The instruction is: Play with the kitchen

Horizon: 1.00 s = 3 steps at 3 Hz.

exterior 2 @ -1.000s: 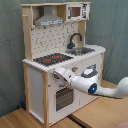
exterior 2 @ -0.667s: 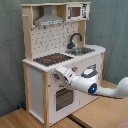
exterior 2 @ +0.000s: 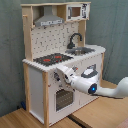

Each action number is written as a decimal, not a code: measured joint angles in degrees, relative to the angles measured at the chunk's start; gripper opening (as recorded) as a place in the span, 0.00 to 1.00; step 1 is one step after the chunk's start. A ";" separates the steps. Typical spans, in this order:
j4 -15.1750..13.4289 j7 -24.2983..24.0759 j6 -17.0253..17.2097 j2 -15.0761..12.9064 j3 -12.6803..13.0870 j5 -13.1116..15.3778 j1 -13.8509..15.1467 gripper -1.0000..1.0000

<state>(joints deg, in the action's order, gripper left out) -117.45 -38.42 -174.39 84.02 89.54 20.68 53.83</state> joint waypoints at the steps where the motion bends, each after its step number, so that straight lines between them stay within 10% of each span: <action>1: 0.00 0.00 0.00 0.00 0.02 0.00 0.00 1.00; 3: -2.57 11.41 3.09 0.31 -0.49 0.36 -4.54 1.00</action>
<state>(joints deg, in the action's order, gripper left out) -120.02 -27.02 -171.30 84.33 89.05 21.04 49.29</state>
